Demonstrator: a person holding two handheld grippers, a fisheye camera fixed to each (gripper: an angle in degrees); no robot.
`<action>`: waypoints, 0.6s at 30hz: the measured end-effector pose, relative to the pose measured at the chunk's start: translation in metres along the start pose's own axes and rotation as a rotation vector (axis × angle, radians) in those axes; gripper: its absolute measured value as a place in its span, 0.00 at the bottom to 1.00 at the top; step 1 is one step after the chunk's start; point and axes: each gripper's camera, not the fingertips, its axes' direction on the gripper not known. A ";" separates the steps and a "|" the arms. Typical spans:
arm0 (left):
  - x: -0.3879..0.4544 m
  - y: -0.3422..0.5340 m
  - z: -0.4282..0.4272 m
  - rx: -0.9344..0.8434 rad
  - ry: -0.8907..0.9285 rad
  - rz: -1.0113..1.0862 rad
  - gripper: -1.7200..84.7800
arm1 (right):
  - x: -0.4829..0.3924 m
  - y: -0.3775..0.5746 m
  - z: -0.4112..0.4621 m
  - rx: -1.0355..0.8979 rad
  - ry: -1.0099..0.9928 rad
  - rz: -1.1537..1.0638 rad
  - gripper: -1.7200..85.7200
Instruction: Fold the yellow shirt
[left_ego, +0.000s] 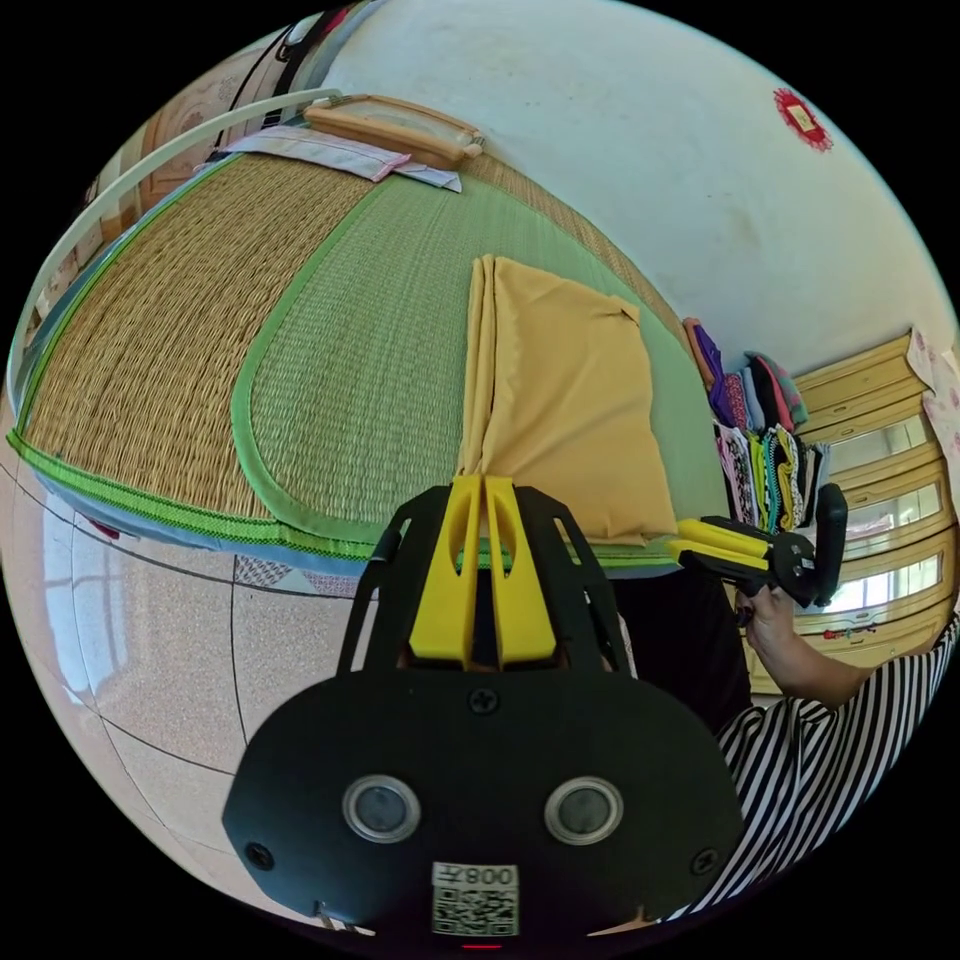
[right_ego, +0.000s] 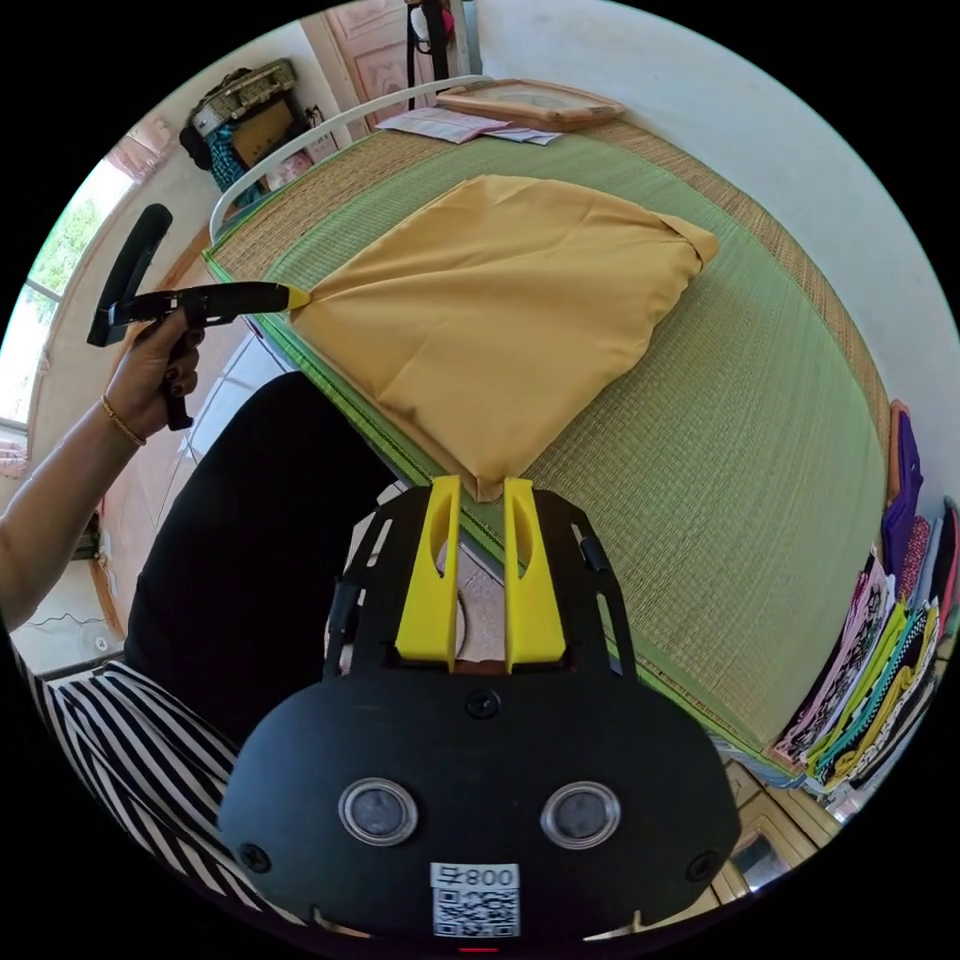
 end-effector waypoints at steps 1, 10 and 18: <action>0.002 -0.001 -0.002 -0.003 -0.005 0.004 0.02 | -0.001 0.000 0.001 0.003 0.005 0.003 0.10; 0.009 -0.004 -0.013 -0.011 -0.011 0.005 0.02 | -0.007 0.002 0.011 -0.018 0.031 0.014 0.03; 0.017 0.004 -0.015 -0.040 -0.006 0.014 0.02 | -0.014 0.017 0.011 -0.039 0.091 -0.103 0.03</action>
